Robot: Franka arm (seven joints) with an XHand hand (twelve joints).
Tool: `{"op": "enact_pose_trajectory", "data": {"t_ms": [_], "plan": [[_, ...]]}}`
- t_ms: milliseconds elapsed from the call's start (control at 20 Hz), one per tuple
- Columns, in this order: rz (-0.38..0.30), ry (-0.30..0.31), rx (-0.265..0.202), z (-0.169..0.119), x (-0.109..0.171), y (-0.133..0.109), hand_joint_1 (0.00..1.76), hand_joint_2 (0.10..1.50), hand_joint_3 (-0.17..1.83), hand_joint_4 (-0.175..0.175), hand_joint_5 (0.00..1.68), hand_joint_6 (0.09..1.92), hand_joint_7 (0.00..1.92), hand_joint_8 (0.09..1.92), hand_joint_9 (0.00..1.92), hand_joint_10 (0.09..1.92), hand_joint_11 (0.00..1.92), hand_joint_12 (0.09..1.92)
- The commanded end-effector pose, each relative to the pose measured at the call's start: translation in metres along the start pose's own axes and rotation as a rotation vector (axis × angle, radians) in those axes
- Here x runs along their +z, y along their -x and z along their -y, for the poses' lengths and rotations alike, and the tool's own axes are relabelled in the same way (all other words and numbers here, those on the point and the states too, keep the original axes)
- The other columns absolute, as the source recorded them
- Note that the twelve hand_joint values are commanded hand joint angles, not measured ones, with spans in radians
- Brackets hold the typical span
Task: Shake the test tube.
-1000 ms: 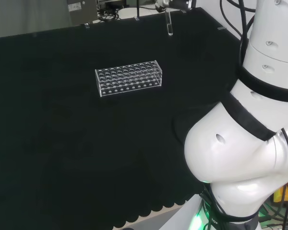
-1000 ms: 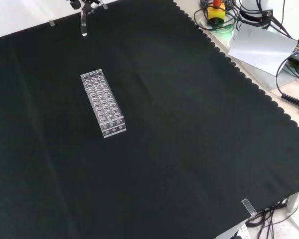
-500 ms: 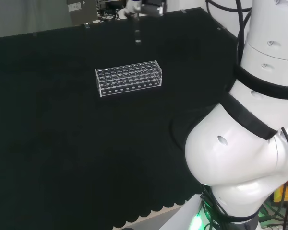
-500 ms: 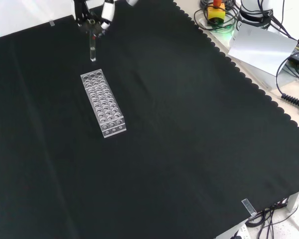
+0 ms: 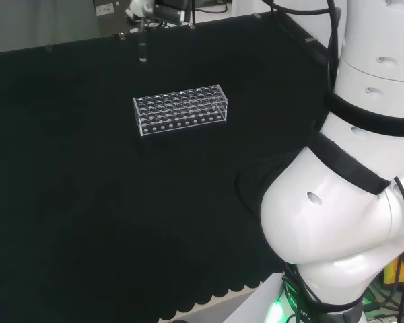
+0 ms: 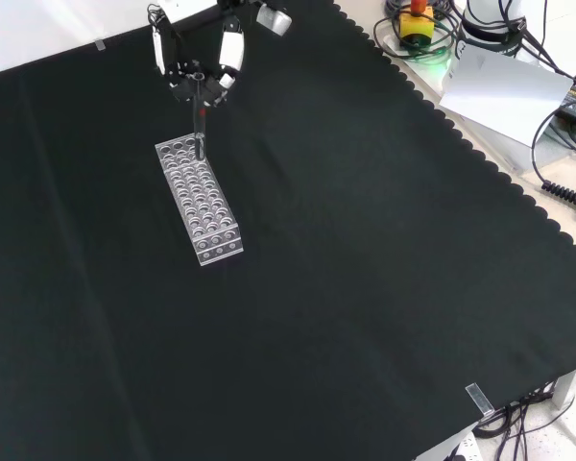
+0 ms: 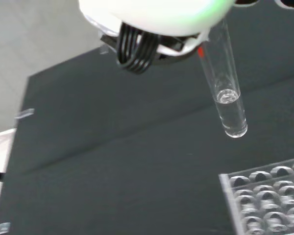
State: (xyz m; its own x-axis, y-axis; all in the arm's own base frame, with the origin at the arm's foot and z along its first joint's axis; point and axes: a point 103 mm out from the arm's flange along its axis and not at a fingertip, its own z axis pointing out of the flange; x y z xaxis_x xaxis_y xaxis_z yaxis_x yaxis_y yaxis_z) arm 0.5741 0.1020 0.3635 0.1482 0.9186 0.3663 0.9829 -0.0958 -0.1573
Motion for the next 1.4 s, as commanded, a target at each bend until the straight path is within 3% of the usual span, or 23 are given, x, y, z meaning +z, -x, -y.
{"op": "enact_pose_trajectory", "data": {"t_ms": [50,400,1000,1200,1400], "plan": [[-0.042,-0.012,-0.036,0.002,0.001,-0.019,1.23,0.65,0.63,-0.175,1.35,0.50,1.70,0.50,1.60,0.53,1.30,0.85],[0.041,0.013,0.040,-0.004,-0.008,0.029,1.23,0.65,0.63,-0.175,1.35,0.50,1.70,0.50,1.60,0.53,1.30,0.85],[0.254,0.070,0.237,-0.003,-0.049,0.164,1.23,0.65,0.63,-0.175,1.35,0.50,1.70,0.50,1.60,0.53,1.30,0.85],[0.271,0.096,0.286,0.000,-0.068,0.197,1.23,0.65,0.63,-0.175,1.35,0.50,1.70,0.50,1.60,0.53,1.30,0.85],[0.252,0.117,0.304,-0.001,-0.081,0.207,1.23,0.65,0.63,-0.175,1.35,0.50,1.70,0.50,1.60,0.53,1.30,0.85]]}}
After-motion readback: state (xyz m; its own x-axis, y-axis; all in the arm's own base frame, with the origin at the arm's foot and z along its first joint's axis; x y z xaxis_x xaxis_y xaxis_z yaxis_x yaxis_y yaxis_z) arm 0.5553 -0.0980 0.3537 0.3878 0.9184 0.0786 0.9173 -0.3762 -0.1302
